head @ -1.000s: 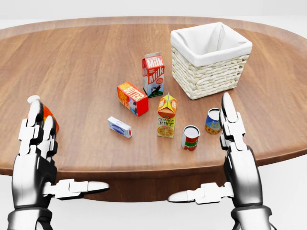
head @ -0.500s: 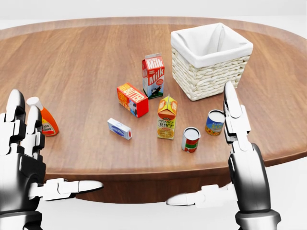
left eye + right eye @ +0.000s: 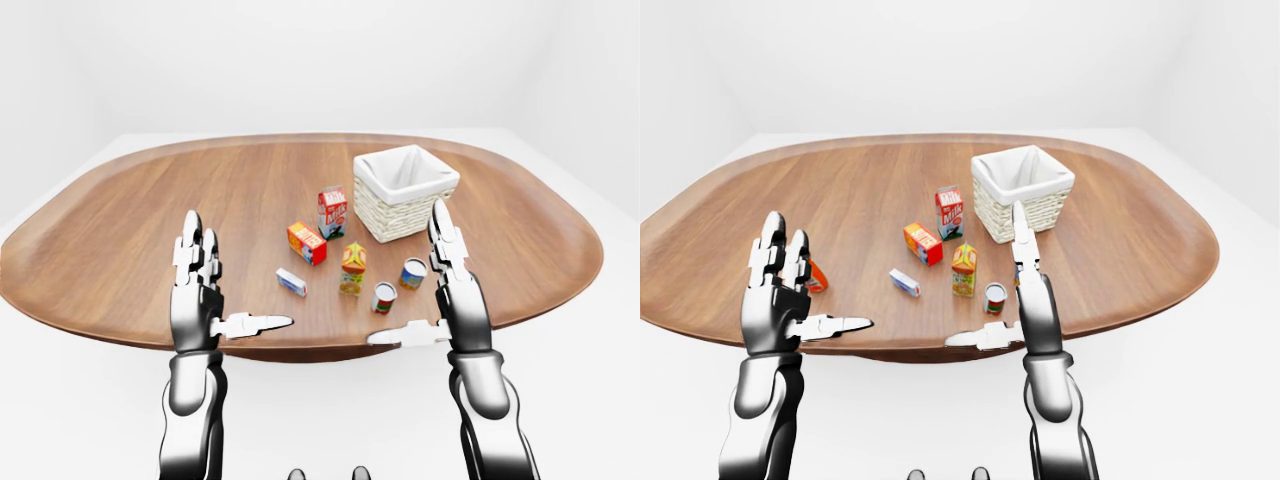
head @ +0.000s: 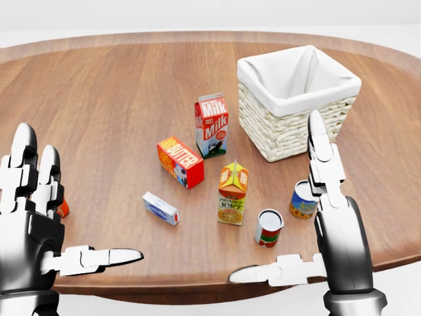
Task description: Pick up the alphabet soup and the tomato sauce, and put them in the basket.
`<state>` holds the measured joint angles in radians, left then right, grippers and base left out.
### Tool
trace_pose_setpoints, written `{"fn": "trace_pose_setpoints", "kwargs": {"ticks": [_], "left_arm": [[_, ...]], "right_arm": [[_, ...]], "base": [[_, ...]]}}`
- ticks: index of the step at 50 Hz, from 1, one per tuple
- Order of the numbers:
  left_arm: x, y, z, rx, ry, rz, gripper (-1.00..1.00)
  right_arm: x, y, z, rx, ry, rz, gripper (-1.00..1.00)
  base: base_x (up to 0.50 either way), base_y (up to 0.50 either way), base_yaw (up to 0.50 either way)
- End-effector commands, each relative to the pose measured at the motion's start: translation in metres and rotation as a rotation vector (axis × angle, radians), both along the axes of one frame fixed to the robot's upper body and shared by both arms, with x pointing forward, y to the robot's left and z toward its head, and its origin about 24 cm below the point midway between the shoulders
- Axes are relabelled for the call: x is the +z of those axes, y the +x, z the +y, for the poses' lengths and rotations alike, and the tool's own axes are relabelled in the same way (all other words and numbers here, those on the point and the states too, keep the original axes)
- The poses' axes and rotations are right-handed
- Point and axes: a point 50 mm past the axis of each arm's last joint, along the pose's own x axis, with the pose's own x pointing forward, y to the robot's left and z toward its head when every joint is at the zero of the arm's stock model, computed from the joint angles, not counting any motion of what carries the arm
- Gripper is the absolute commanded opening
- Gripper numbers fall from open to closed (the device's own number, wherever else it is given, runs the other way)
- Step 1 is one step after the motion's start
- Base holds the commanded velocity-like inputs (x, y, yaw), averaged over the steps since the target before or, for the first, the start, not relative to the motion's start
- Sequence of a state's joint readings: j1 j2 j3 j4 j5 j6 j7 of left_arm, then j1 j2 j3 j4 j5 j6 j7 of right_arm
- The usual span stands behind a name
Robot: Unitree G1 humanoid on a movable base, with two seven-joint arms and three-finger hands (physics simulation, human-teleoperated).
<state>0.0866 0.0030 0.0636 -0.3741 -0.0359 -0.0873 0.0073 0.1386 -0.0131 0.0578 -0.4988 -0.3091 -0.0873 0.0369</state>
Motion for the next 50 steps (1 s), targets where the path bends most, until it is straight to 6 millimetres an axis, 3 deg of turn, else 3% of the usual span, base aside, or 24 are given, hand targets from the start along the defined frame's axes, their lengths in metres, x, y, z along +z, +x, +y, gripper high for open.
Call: {"fn": "trace_pose_setpoints", "kwargs": {"ticks": [1,50], "left_arm": [[-0.0012,0.0006,-0.0005,-0.007,-0.004,0.005,1.00],[-0.0043,0.0020,-0.0011,-0.013,-0.006,0.018,1.00]], "right_arm": [[0.0002,-0.0002,0.0000,-0.001,-0.001,-0.001,1.00],[-0.0011,0.0002,0.0004,0.002,-0.002,0.005,1.00]], "base": [[0.32,0.00,0.00],[0.32,0.00,0.00]]}}
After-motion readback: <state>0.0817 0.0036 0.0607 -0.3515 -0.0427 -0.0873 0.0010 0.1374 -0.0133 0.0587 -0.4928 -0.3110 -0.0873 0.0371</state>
